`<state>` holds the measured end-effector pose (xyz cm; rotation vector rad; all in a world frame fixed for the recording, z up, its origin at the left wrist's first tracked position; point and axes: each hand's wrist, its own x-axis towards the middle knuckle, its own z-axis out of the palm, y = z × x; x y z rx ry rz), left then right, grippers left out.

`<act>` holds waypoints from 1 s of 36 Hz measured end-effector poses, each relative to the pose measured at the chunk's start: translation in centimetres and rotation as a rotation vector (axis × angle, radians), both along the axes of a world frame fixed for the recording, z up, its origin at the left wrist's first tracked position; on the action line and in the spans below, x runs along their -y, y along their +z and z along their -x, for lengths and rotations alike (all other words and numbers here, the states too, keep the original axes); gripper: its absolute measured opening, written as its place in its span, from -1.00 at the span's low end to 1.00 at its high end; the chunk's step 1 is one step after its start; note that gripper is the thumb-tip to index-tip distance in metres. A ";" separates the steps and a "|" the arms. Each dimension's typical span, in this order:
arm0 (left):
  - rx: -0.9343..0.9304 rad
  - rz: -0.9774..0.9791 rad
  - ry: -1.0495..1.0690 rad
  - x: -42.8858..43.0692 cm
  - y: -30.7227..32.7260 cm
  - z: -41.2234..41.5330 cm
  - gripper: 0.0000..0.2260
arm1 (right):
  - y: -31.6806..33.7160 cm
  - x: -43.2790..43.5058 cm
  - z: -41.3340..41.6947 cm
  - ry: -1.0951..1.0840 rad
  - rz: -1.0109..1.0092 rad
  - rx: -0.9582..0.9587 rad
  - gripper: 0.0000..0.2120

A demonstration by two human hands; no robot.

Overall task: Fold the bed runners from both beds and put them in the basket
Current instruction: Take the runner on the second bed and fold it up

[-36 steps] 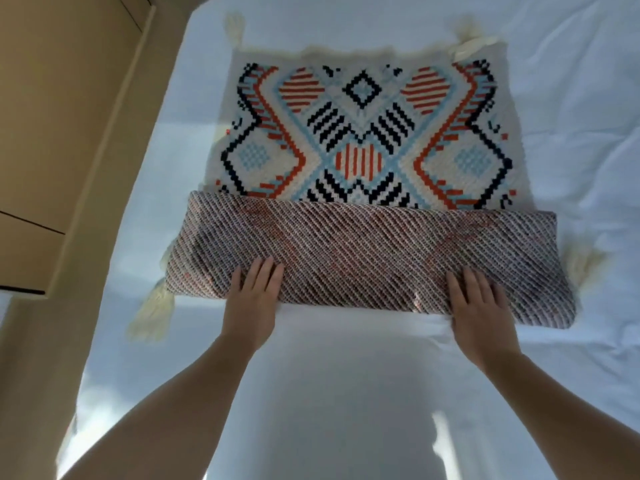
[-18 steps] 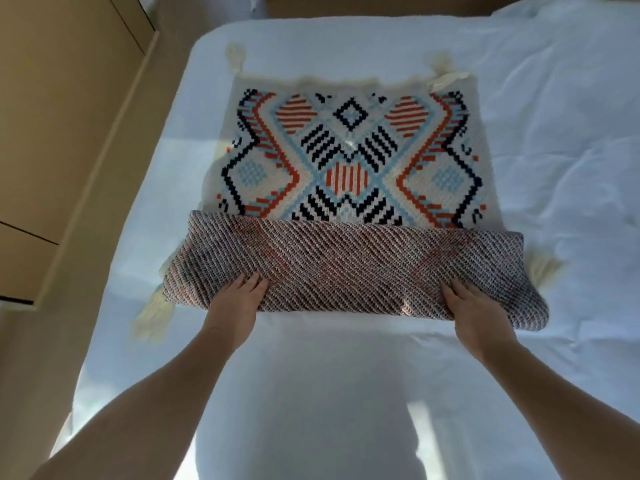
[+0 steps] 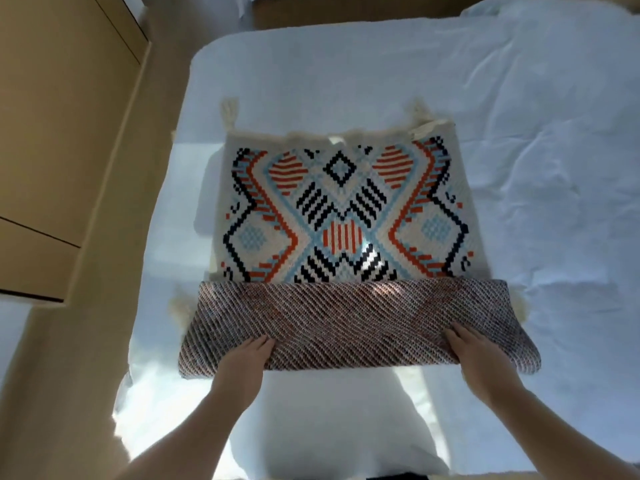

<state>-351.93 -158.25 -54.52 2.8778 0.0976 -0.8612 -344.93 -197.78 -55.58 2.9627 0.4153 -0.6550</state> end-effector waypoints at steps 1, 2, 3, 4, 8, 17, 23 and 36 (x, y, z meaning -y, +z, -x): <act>0.030 0.012 0.027 -0.2 0.0 -0.2 -0.46 | 0.0 0.1 0.0 -0.024 -0.011 -0.003 -0.48; 0.064 0.012 0.052 -0.5 0.0 -0.6 -0.48 | 0.4 0.0 -0.2 -0.049 -0.019 -0.002 -0.51; 0.100 0.004 0.066 -0.8 0.1 -1.2 -0.51 | 0.6 0.0 -0.6 -0.080 -0.027 0.000 -0.56; 0.138 -0.001 0.068 -1.0 0.1 -2.0 -0.53 | 0.9 -0.1 -1.2 -0.124 -0.029 0.000 -0.61; 0.231 -0.044 0.019 -1.7 0.9 -6.0 -0.64 | 2.1 -0.5 -4.8 -0.146 -0.005 0.107 -0.74; 0.397 -0.194 -0.075 -3.3 4.5 -18.1 -0.75 | 5.6 -2.8 -17.3 -0.025 0.055 0.323 -0.75; 0.528 -0.263 -0.062 -4.6 3.1 -25.5 -0.65 | 4.3 -4.2 -24.9 0.027 0.051 0.444 -0.68; 0.177 -0.118 -0.124 -2.3 -5.4 -20.4 -0.39 | -4.4 -4.4 -21.4 0.089 0.126 0.042 -0.38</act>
